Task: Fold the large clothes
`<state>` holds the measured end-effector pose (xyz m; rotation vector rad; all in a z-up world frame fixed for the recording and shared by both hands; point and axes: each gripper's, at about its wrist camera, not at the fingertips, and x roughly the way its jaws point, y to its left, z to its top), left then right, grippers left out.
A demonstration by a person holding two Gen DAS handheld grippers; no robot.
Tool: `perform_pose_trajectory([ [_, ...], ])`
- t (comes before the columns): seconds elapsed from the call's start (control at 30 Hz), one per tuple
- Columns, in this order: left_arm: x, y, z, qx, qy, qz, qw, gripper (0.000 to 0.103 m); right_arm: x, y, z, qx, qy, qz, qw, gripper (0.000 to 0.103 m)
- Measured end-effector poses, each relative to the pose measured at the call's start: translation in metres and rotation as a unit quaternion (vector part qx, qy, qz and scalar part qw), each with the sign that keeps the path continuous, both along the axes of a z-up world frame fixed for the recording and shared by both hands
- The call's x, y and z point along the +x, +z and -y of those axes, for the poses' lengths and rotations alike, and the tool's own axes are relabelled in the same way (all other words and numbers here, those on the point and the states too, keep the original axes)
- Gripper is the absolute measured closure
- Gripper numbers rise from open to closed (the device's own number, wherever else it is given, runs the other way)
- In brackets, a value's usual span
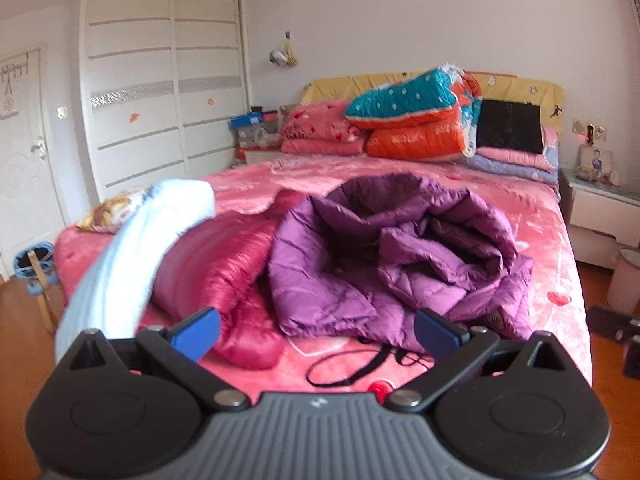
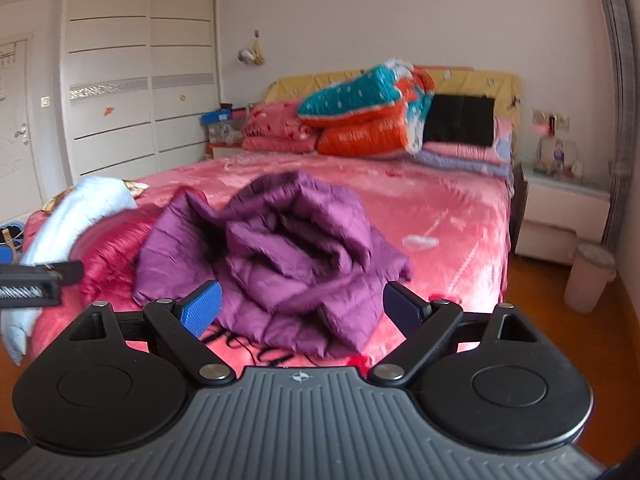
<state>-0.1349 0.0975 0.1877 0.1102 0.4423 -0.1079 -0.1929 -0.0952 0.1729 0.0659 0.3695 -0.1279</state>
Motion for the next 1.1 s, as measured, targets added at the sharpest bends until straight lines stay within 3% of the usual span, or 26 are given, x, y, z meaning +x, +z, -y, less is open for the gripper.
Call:
perform_pose_trajectory([
  [0.53, 0.074, -0.074, 0.049, -0.006, -0.055, -0.034, 0.9979, 0.001, 0.05, -0.082, 0.062, 0.032, -0.054, -0.062, 0.996, 0.0],
  [0.73, 0.111, -0.081, 0.072, -0.008, -0.067, -0.015, 0.9976, 0.001, 0.067, -0.098, 0.086, 0.076, -0.065, -0.073, 0.992, 0.0],
  [0.93, 0.156, -0.088, 0.084, -0.017, -0.066, 0.001, 0.9977, 0.001, 0.082, -0.103, 0.086, 0.075, -0.042, -0.078, 0.993, 0.0],
  [1.1, 0.193, -0.099, 0.092, 0.01, -0.057, -0.002, 0.9983, 0.001, 0.091, -0.107, 0.092, 0.082, -0.031, -0.083, 0.993, 0.0],
])
